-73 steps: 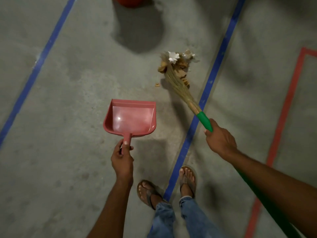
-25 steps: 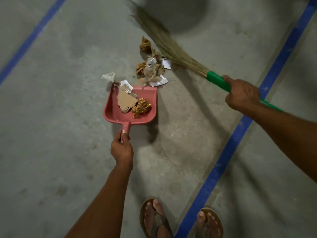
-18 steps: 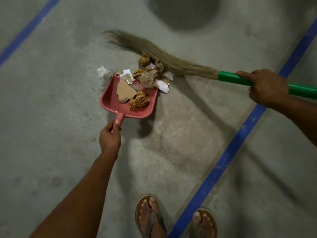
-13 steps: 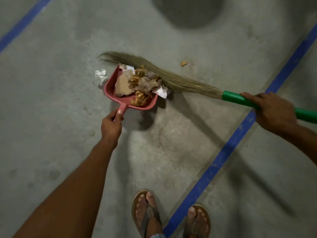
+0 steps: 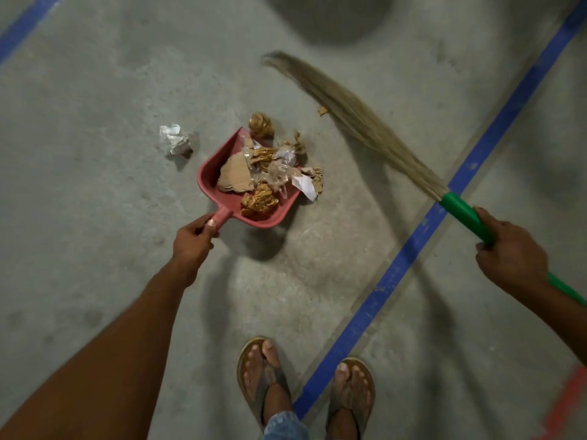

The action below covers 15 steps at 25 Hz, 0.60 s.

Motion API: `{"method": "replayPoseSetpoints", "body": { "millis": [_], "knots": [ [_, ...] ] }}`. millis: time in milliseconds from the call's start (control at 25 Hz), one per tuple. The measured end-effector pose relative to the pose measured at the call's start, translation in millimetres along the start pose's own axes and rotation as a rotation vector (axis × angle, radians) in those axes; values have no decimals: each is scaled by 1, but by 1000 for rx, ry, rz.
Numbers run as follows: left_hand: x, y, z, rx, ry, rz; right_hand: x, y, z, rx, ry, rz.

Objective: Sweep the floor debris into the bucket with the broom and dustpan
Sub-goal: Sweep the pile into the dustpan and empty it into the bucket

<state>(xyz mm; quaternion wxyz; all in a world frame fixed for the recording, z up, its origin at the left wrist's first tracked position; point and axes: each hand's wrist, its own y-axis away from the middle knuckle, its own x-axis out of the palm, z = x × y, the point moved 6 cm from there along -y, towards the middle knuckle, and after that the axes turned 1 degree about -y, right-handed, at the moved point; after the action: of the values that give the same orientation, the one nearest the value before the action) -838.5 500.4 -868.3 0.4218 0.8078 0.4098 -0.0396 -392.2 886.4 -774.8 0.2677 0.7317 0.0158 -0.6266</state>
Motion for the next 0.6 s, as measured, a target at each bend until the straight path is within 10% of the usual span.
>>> {"method": "replayPoseSetpoints", "body": {
  "millis": [600],
  "knots": [
    [21, 15, 6, 8, 71, 18, 6, 92, 43, -298, 116, 55]
  ]
}}
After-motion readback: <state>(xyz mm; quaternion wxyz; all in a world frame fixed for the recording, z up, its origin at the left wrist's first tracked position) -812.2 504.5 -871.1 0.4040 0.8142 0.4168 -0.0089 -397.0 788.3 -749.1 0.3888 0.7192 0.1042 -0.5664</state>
